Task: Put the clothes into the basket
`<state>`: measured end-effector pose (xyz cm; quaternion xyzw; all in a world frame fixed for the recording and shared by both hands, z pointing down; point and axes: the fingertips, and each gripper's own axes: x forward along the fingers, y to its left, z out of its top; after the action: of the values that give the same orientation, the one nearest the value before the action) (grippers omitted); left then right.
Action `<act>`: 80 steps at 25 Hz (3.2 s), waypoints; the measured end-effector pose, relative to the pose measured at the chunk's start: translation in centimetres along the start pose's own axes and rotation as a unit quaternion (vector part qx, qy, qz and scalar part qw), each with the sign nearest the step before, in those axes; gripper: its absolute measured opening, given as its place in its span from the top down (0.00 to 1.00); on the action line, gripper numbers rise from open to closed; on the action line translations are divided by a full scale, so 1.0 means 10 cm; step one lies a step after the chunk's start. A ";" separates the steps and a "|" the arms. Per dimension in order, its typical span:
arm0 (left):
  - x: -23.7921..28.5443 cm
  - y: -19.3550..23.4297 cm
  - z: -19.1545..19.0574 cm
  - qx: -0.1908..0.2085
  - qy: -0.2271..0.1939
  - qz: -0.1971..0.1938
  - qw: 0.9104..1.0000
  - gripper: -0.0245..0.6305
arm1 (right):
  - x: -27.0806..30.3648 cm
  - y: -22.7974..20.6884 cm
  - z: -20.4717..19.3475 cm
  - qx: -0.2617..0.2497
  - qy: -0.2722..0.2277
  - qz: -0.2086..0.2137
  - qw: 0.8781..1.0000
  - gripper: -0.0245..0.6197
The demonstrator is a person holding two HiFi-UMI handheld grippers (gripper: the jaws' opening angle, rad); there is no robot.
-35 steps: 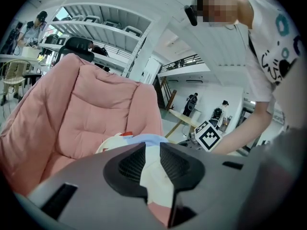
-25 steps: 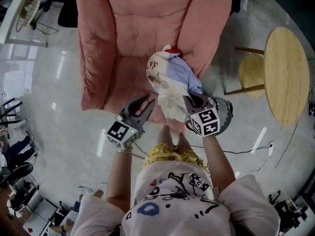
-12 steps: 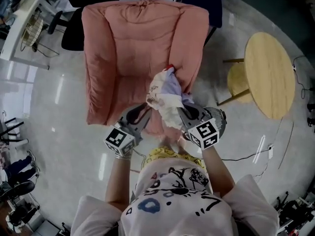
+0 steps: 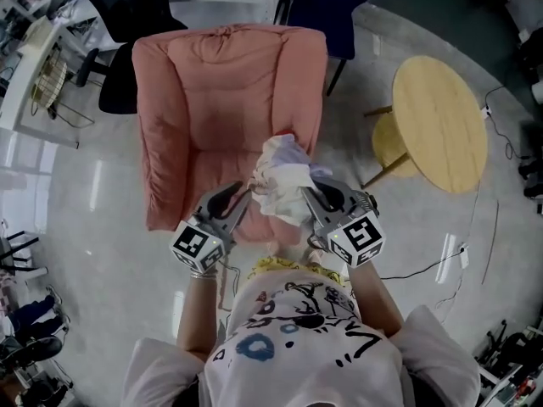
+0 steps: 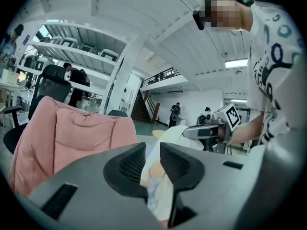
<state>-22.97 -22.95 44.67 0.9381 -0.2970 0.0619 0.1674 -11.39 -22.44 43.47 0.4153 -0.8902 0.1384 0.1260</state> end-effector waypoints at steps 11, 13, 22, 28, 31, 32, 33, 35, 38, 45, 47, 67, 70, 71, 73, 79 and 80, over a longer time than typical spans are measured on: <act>0.28 -0.81 0.23 0.035 -0.014 -0.014 0.999 0.83 | -1.08 -0.17 0.26 -0.022 -0.057 -0.025 0.998 0.88; 0.37 -1.01 0.22 0.035 -0.018 -0.017 0.999 0.83 | -1.30 -0.25 0.24 -0.023 -0.058 -0.032 0.998 0.88; 0.72 -1.81 0.10 0.042 -0.016 -0.038 0.998 0.83 | -2.22 -0.62 -0.14 -0.024 -0.050 -0.068 0.996 0.88; 1.00 -2.50 -0.11 0.052 -0.008 -0.047 0.998 0.83 | -3.02 -0.88 -0.50 -0.019 -0.049 -0.090 0.995 0.88; 1.04 -2.52 -0.12 0.053 -0.007 -0.050 0.997 0.83 | -3.06 -0.91 -0.54 -0.016 -0.047 -0.096 0.994 0.88; 1.05 -2.54 -0.13 0.053 -0.007 -0.050 0.997 0.83 | -3.07 -0.91 -0.56 -0.013 -0.046 -0.098 0.994 0.88; 1.07 -2.56 -0.14 0.052 -0.007 -0.051 0.997 0.83 | -3.08 -0.91 -0.59 -0.010 -0.046 -0.099 0.994 0.88; 1.11 -2.62 -0.16 0.051 -0.006 -0.056 0.997 0.83 | -3.09 -0.93 -0.66 -0.002 -0.045 -0.102 0.994 0.88; 1.16 -2.68 -0.18 0.054 -0.004 -0.068 0.996 0.83 | -3.07 -0.96 -0.76 0.007 -0.043 -0.108 0.993 0.88; 1.09 -2.87 -0.17 0.068 0.006 -0.098 0.993 0.83 | -3.28 -0.84 -0.91 0.019 -0.037 -0.132 0.990 0.88; 1.06 -2.87 -0.17 0.070 0.007 -0.104 0.992 0.83 | -3.29 -0.80 -0.96 0.023 -0.032 -0.138 0.990 0.88; 1.35 -2.66 -0.71 0.051 0.058 -0.133 0.988 0.83 | -2.98 -0.87 -1.72 0.055 0.018 -0.155 0.986 0.88; 1.44 -2.59 -0.85 0.043 0.063 -0.128 0.989 0.83 | -2.83 -0.94 -1.93 0.061 0.030 -0.145 0.987 0.88; 1.48 -2.56 -0.90 0.039 0.065 -0.128 0.989 0.83 | -2.77 -0.98 -1.99 0.062 0.034 -0.144 0.987 0.88; 1.55 -2.53 -1.01 0.031 0.067 -0.128 0.989 0.83 | -2.68 -1.04 -2.13 0.063 0.047 -0.142 0.987 0.88; 1.61 -2.54 -1.26 0.016 0.076 -0.122 0.990 0.83 | -2.52 -1.09 -2.46 0.067 0.070 -0.136 0.986 0.88; 1.62 -2.55 -1.27 0.014 0.076 -0.121 0.990 0.83 | -2.51 -1.11 -2.52 0.069 0.075 -0.139 0.985 0.88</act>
<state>4.75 -7.63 53.01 0.9619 -0.1669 0.1162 0.1829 15.64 -2.77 59.95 0.5314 -0.8000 0.2111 0.1818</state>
